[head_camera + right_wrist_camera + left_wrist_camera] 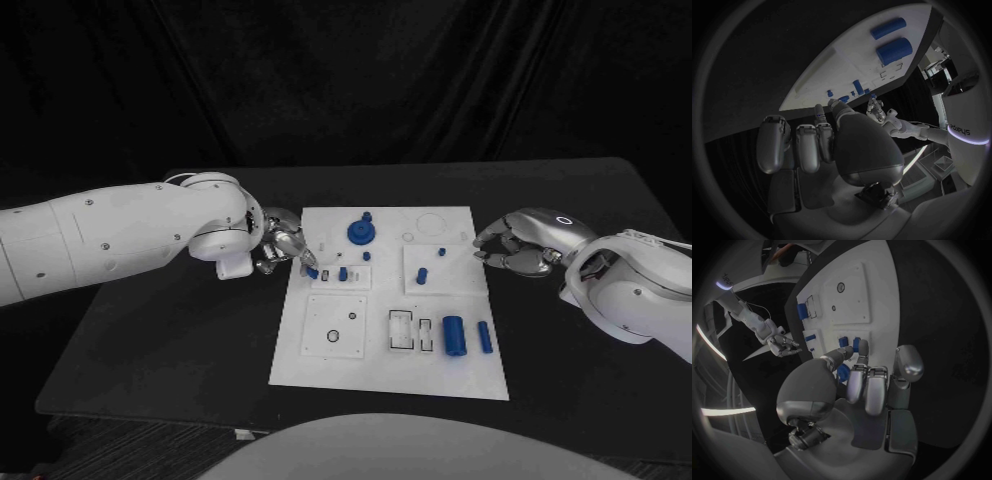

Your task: Assemble the parts on the task board

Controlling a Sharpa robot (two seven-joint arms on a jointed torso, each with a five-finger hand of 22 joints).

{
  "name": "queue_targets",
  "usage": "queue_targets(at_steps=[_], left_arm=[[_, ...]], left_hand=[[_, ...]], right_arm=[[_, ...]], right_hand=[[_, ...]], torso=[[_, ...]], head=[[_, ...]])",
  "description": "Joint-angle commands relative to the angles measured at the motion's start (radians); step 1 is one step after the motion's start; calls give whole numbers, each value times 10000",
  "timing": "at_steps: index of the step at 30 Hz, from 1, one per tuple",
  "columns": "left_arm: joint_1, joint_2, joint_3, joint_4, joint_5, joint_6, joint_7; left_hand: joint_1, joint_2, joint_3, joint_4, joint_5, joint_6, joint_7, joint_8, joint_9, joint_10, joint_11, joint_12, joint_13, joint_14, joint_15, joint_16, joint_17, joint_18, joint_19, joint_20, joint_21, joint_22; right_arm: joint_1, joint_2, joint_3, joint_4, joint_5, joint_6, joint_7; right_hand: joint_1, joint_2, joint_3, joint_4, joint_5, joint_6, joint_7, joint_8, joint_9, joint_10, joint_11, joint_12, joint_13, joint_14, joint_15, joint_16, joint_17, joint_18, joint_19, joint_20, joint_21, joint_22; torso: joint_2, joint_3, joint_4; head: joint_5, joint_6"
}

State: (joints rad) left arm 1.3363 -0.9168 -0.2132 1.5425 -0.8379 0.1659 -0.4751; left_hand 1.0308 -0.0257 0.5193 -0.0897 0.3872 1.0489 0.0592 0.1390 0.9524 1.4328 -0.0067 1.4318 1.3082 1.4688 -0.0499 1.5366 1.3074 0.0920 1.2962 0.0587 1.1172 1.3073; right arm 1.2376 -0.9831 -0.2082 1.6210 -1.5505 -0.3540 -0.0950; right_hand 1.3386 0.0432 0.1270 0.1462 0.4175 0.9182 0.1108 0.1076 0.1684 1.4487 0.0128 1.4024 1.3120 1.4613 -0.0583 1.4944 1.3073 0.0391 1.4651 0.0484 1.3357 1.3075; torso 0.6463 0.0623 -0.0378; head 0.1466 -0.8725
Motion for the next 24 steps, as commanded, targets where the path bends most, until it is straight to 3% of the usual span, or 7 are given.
queue_targets(at_steps=[1, 8, 14, 20, 24], left_arm=[[-11, -139, 5, 294, -861, -1273, 667], [-159, -368, 1, 745, -1562, -1984, 773], [-339, -393, 0, 747, -1677, -2166, 714], [-517, -312, 0, 657, -1712, -2361, 704], [-626, -224, 0, 586, -1719, -2426, 729]], left_hand=[[-49, 38, 425, -457, 33, 38, -33, 6, 7, -35, -37, -58, 1107, 354, -26, -31, 1759, 119, 74, 21, 44, 1260], [-76, 42, 422, -427, 6, 20, -24, 7, 13, -75, -31, -113, 1047, 345, -26, -39, 1741, 116, 91, 19, 57, 1263], [-93, 54, 415, -394, -29, 16, -22, 9, 16, -76, -29, -122, 1036, 350, -26, -37, 1745, 113, 104, 18, 70, 1267], [-100, 63, 411, -373, -60, 7, -21, 7, 16, -85, -28, -137, 1019, 337, -25, -46, 1725, 114, 105, 18, 66, 1265], [-105, 81, 412, -351, -77, 3, -20, 6, 15, -80, -28, -137, 1019, 342, -26, -44, 1729, 112, 116, 18, 77, 1268]], right_arm=[[-29, -21, 5, 46, -22, -43, -182], [-61, -38, 5, 163, -22, -181, -159], [-71, -33, 5, 191, -22, -209, -177], [-76, -40, 5, 184, -21, -220, -189], [-92, -17, 5, 165, -21, -229, -184]], right_hand=[[61, -14, 65, -6, 48, 58, -15, 35, -16, -60, 7, -45, 211, 719, 40, -60, 755, 173, 42, 53, -51, 1881], [57, -32, 72, -13, 52, 50, -10, 26, -24, -66, 3, -49, 207, 716, 41, -63, 752, 174, 39, 56, -56, 1879], [56, -45, 85, -22, 60, 35, -8, 13, -33, -79, -4, -65, 186, 713, 38, -66, 746, 175, 36, 57, -62, 1878], [54, -51, 91, -26, 66, 24, -6, 5, -38, -84, -8, -71, 180, 714, 35, -64, 753, 176, 34, 57, -66, 1877], [54, -51, 91, -26, 66, 24, -6, 5, -38, -84, -8, -71, 180, 714, 35, -64, 753, 176, 34, 57, -66, 1877]], torso=[[-9, 7, 6], [-9, 2, 15], [-6, 4, -13], [-13, 11, 14], [-25, 22, -19]], head=[[37, -2], [23, -2], [27, -2], [27, -2], [68, -2]])
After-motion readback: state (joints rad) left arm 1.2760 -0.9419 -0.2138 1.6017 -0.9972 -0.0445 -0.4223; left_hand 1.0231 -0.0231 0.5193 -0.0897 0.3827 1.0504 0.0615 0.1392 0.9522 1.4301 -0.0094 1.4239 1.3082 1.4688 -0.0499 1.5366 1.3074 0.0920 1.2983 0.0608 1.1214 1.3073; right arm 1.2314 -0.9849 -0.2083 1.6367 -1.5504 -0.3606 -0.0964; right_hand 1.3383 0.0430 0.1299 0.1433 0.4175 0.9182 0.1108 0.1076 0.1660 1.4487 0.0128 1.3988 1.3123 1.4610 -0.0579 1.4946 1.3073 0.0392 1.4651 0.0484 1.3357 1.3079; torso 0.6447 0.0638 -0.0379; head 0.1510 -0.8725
